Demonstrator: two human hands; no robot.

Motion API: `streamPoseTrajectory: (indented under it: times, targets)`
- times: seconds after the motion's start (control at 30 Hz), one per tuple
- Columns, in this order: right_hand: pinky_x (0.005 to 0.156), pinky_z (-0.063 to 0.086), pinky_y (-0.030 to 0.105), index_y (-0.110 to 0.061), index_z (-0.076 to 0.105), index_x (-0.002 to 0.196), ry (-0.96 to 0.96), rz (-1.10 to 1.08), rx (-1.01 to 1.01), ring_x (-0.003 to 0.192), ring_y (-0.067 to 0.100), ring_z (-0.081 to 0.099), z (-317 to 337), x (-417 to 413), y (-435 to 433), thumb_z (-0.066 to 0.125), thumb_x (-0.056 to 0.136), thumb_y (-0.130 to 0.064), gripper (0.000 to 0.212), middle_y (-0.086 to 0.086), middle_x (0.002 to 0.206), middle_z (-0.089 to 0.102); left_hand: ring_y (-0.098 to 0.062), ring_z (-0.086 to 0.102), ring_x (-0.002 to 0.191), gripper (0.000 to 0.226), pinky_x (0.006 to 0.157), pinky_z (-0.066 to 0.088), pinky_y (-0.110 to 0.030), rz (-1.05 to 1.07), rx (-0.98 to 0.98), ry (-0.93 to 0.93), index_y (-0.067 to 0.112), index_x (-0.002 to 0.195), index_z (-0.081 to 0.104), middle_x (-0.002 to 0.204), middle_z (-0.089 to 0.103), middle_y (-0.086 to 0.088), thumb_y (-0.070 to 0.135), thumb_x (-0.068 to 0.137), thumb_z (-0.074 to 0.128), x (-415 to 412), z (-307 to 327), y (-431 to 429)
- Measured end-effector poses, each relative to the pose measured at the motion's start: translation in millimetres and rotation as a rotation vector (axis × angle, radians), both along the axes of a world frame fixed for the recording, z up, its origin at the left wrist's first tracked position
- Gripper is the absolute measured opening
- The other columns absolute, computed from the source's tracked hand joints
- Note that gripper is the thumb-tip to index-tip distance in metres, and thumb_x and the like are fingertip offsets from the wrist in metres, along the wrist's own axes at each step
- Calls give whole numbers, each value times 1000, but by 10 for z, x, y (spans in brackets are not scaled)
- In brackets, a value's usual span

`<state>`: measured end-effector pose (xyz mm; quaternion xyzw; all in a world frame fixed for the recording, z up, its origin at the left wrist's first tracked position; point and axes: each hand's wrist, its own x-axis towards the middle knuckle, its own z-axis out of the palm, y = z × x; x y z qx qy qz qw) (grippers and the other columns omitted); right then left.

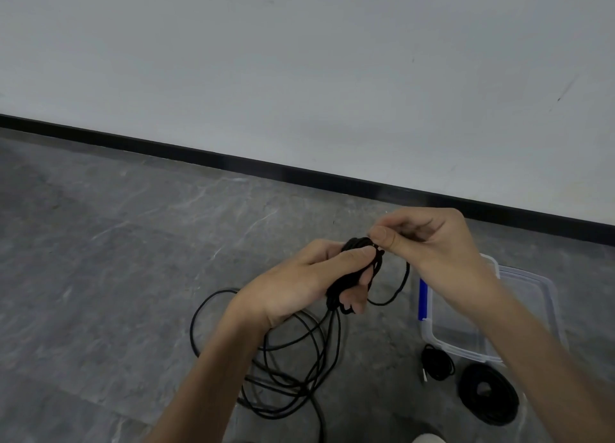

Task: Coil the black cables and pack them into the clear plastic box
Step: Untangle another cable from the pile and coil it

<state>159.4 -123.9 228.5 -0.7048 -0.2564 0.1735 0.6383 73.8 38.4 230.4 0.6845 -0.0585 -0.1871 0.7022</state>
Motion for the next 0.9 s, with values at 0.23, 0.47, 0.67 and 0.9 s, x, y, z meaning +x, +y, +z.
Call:
streamPoseTrajectory:
  times: [0.23, 0.47, 0.67, 0.9]
  targets:
    - [69, 56, 29, -11, 74, 83, 21, 2, -49, 73, 23, 68, 18, 6, -22, 66, 74, -29, 22, 7, 79, 74, -18, 50, 57, 35, 69, 45, -26, 29, -118, -38, 17, 70, 50, 53, 40, 4, 27, 101, 36, -4, 6, -11]
    - [82, 52, 53, -10, 74, 90, 106, 61, -54, 87, 49, 60, -7, 11, -46, 63, 75, -41, 36, 20, 86, 70, -13, 45, 48, 36, 63, 43, -22, 44, -178, -45, 18, 65, 49, 48, 33, 2, 33, 97, 42, -9, -5, 4]
    - [75, 48, 51, -24, 72, 105, 226, 194, 15, 87, 51, 57, 21, -35, -12, 62, 78, -60, 46, 18, 97, 70, -11, 43, 43, 40, 58, 43, -19, 73, -211, -57, 22, 59, 47, 43, 35, 9, 36, 95, 40, -17, 25, 5]
    - [73, 45, 48, -17, 73, 97, 235, 199, 39, 78, 37, 54, -11, -71, 44, 64, 73, -66, 55, 34, 93, 60, -9, 37, 35, 52, 49, 39, -17, 175, -251, -39, 20, 51, 41, 38, 33, 11, 40, 98, 38, -11, 40, -16]
